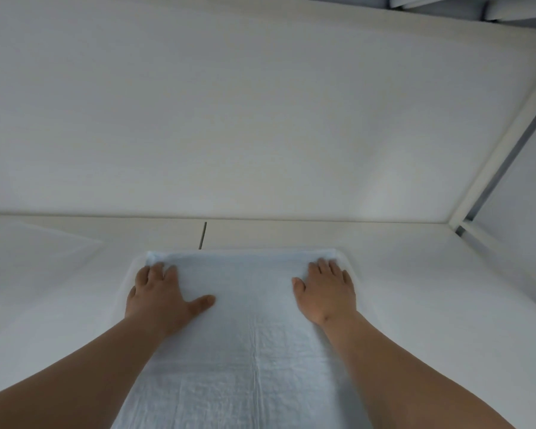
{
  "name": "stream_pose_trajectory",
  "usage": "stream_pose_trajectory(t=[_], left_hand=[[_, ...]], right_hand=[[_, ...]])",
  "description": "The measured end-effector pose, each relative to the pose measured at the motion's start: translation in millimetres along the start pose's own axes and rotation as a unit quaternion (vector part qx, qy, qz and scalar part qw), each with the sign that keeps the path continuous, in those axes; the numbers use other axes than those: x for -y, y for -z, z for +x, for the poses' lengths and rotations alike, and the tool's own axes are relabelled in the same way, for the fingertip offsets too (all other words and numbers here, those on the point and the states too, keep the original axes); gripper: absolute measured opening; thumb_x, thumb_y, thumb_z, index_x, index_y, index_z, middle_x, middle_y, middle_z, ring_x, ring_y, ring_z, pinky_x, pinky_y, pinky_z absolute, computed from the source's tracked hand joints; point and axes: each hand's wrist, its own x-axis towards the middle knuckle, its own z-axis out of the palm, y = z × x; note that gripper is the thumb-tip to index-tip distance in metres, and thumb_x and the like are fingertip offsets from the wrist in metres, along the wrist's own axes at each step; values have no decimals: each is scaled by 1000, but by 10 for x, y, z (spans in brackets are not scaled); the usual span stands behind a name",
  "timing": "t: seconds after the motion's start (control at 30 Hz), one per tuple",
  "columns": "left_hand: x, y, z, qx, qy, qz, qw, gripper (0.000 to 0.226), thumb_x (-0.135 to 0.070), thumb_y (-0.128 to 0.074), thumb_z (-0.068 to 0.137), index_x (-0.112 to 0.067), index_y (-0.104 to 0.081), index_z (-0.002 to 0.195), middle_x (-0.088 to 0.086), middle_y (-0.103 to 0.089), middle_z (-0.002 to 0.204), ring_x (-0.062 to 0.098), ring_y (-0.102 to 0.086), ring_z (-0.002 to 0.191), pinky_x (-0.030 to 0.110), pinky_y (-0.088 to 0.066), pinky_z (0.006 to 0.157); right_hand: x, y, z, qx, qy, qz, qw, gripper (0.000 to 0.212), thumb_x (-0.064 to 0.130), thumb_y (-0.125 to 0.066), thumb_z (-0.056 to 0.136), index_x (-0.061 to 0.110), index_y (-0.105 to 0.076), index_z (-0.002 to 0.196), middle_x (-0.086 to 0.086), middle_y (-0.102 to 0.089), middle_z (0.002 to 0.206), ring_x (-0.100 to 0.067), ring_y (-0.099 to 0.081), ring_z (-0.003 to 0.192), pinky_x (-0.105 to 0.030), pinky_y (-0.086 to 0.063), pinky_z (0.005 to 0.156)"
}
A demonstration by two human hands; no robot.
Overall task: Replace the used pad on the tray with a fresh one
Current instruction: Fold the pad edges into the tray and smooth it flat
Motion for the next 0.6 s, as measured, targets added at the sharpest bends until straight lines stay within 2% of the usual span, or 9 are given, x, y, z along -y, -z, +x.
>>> stream_pose_trajectory(t=[0.1, 0.2, 0.27, 0.33, 0.4, 0.47, 0.53, 0.6], left_hand=[[-65, 46, -102, -44, -27, 48, 998, 94, -88, -38, 68, -23, -39, 136, 4, -33, 143, 28, -31, 130, 44, -33, 103], [-91, 57, -107, -22, -33, 62, 997, 85, -86, -34, 73, -24, -42, 130, 4, -41, 134, 29, -39, 124, 44, -36, 99], [-85, 63, -117, -17, -30, 60, 998, 83, -84, -34, 74, -24, -42, 131, 3, -43, 134, 28, -40, 125, 44, -37, 99], [-67, 66, -155, -21, -39, 53, 998, 83, -84, -34, 74, -24, -42, 132, 2, -43, 135, 28, -39, 127, 44, -37, 100], [-41, 61, -211, -19, -54, 42, 997, 88, -85, -33, 72, -25, -39, 136, 1, -39, 139, 27, -36, 130, 43, -35, 104], [-13, 47, -254, 2, -65, 39, 997, 94, -86, -33, 71, -25, -31, 143, 1, -31, 148, 25, -27, 139, 42, -27, 112], [17, 24, -280, 42, -68, 37, 996, 102, -87, -31, 71, -25, -18, 150, 2, -14, 159, 23, -9, 148, 44, -12, 119], [37, 9, -305, 80, -65, 34, 994, 105, -87, -30, 73, -24, -6, 154, 2, 2, 163, 20, 7, 150, 47, 0, 120]], right_hand=[[44, 65, -116, -42, 22, -12, 999, 53, 46, -33, 95, 15, -48, 135, -5, -40, 148, -26, -34, 137, -39, -29, 112], [99, 86, -195, -24, 30, 6, 999, 62, 56, -34, 92, 15, -43, 138, -5, -36, 151, -28, -33, 137, -40, -31, 109], [102, 52, -218, 32, 22, 19, 999, 81, 68, -29, 88, 14, -29, 148, -5, -23, 159, -27, -21, 144, -41, -22, 117], [52, -13, -240, 69, 9, 19, 997, 93, 76, -22, 86, 16, -11, 156, -3, -4, 164, -23, -3, 151, -42, -6, 122], [-31, -60, -248, 75, -5, 23, 997, 96, 78, -19, 85, 15, -3, 156, -2, 5, 164, -20, 6, 151, -40, 1, 122], [-106, -65, -249, 77, -15, 34, 996, 96, 77, -19, 86, 13, -2, 156, -4, 6, 164, -20, 7, 151, -36, 2, 122], [-138, -47, -253, 84, -18, 37, 996, 95, 75, -19, 88, 12, -1, 156, -5, 7, 164, -20, 9, 151, -35, 2, 122], [-103, -14, -267, 89, -21, 31, 995, 91, 72, -18, 91, 11, -1, 156, -7, 8, 164, -22, 8, 151, -36, 2, 122]])
